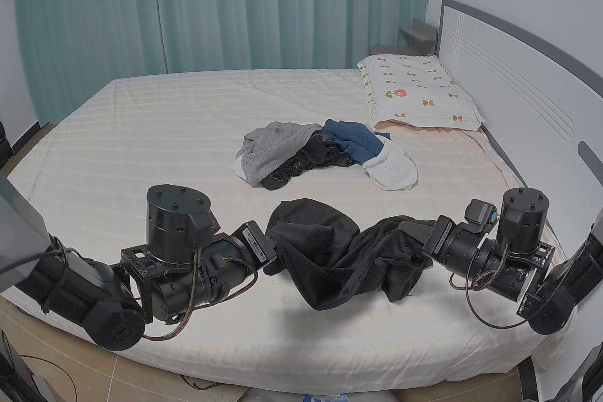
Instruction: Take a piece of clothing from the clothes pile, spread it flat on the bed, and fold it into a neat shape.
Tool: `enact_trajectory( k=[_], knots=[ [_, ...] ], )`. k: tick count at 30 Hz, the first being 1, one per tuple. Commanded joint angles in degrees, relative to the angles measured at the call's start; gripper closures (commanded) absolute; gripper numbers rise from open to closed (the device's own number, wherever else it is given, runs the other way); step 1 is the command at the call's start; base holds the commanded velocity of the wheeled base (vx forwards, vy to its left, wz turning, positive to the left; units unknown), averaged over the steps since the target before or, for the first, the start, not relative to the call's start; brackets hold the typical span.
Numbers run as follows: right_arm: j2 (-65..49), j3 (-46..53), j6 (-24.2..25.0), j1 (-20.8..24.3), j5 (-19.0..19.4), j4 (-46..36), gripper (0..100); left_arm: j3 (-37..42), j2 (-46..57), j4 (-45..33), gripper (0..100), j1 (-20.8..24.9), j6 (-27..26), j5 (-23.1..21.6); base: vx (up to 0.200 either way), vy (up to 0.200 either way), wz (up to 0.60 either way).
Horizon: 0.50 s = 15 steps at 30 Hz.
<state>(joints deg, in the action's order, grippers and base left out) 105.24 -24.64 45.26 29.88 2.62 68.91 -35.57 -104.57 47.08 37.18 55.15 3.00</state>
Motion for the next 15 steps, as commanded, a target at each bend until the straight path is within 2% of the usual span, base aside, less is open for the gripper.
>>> enact_trajectory(
  k=[1,10,15],
  knots=[
    [-0.56,0.03,0.0,0.09,-0.07,0.08,100,0.15,0.95,-0.32,100,0.0,0.05,-0.19,0.0,0.0,0.0],
    [-0.56,-0.06,-0.09,0.09,-0.07,0.08,100,0.59,1.3,-0.41,100,0.08,0.13,-0.89,0.0,0.0,0.0],
    [-0.56,-0.06,-0.09,0.09,-0.07,0.08,100,0.5,1.04,-0.32,100,0.0,0.13,-0.89,-0.2,0.0,0.0]
  ],
)
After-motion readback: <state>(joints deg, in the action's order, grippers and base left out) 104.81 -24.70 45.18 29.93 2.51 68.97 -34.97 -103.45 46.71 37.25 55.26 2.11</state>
